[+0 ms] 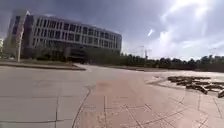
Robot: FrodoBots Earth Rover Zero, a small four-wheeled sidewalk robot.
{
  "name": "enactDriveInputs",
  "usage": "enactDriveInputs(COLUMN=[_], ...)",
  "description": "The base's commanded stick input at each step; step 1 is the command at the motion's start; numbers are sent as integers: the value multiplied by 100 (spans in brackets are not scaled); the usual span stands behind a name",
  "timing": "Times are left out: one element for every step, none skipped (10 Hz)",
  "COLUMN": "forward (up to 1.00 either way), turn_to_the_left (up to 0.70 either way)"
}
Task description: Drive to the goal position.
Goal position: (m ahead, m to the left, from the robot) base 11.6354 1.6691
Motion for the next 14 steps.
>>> enactDriveInputs(forward=[50,50,50,50,50,50,50,50,50,50,50,50,50,50], turn_to_the_left=[0,0,0,0,0,0,0,0,0,0,0,0,0,0])
